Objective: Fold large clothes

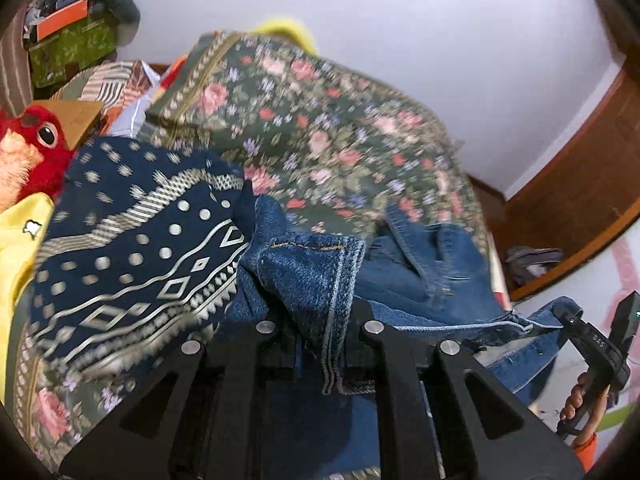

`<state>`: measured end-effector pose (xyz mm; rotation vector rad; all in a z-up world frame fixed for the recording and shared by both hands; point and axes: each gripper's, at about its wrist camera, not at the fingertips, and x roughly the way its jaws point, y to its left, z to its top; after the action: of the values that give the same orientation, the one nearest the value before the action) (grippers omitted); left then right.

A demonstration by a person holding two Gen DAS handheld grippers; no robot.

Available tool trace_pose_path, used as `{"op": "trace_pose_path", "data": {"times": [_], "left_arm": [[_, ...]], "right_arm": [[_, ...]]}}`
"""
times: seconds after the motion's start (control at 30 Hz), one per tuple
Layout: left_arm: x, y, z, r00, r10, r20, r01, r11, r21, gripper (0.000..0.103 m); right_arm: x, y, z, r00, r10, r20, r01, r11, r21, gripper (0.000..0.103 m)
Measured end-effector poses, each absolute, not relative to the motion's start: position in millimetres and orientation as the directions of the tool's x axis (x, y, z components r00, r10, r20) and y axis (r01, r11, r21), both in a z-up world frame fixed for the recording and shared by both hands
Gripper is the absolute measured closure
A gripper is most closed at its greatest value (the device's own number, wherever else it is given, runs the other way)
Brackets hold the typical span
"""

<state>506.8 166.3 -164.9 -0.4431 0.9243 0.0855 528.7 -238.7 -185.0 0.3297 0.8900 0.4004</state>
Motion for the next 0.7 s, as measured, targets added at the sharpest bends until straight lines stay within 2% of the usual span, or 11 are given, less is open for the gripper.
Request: {"op": "trace_pose_path", "data": {"times": [0.1, 0.17, 0.2, 0.3, 0.47, 0.53, 0.57, 0.7], "left_arm": [[523.4, 162.8, -189.6, 0.578, -0.089, -0.811, -0.275, 0.915, -0.297, 0.091], [529.5, 159.7, -200.5, 0.568, -0.068, -0.820, -0.277, 0.922, -0.269, 0.088], [531.1, 157.7, -204.6, 0.565, -0.056, -0.823, -0.273, 0.928, -0.251, 0.088], [533.0, 147.0, -209.5, 0.553, -0.019, -0.833, -0.234, 0.956, -0.177, 0.087], [527.4, 129.7, -197.4, 0.527, 0.018, -0.850, -0.161, 0.984, -0.078, 0.077], [521.4, 126.9, -188.1, 0.538, 0.001, -0.843, -0.134, 0.987, -0.084, 0.068], [517.3, 126.3, -182.3, 0.549, -0.016, -0.836, -0.117, 0.989, -0.095, 0.062], [498.2, 129.0, -158.7, 0.591, -0.044, -0.805, -0.106, 0.986, -0.132, 0.054]], "right_arm": [[545.4, -233.8, -213.7, 0.536, 0.430, -0.727, -0.171, 0.898, 0.405, 0.091], [552.3, -236.4, -230.2, 0.516, 0.411, -0.752, -0.147, 0.907, 0.395, 0.086], [557.1, -238.2, -238.4, 0.494, 0.406, -0.769, -0.133, 0.909, 0.395, 0.079], [563.6, -247.7, -256.4, 0.436, 0.441, -0.784, -0.076, 0.886, 0.457, 0.072], [554.1, -264.1, -248.4, 0.435, 0.446, -0.782, -0.008, 0.871, 0.492, 0.063], [548.6, -266.9, -237.4, 0.469, 0.383, -0.796, 0.010, 0.899, 0.438, 0.037], [541.4, -269.1, -226.4, 0.504, 0.340, -0.794, 0.014, 0.916, 0.401, 0.033], [526.0, -266.0, -204.8, 0.533, 0.342, -0.774, -0.066, 0.929, 0.365, 0.031]]}}
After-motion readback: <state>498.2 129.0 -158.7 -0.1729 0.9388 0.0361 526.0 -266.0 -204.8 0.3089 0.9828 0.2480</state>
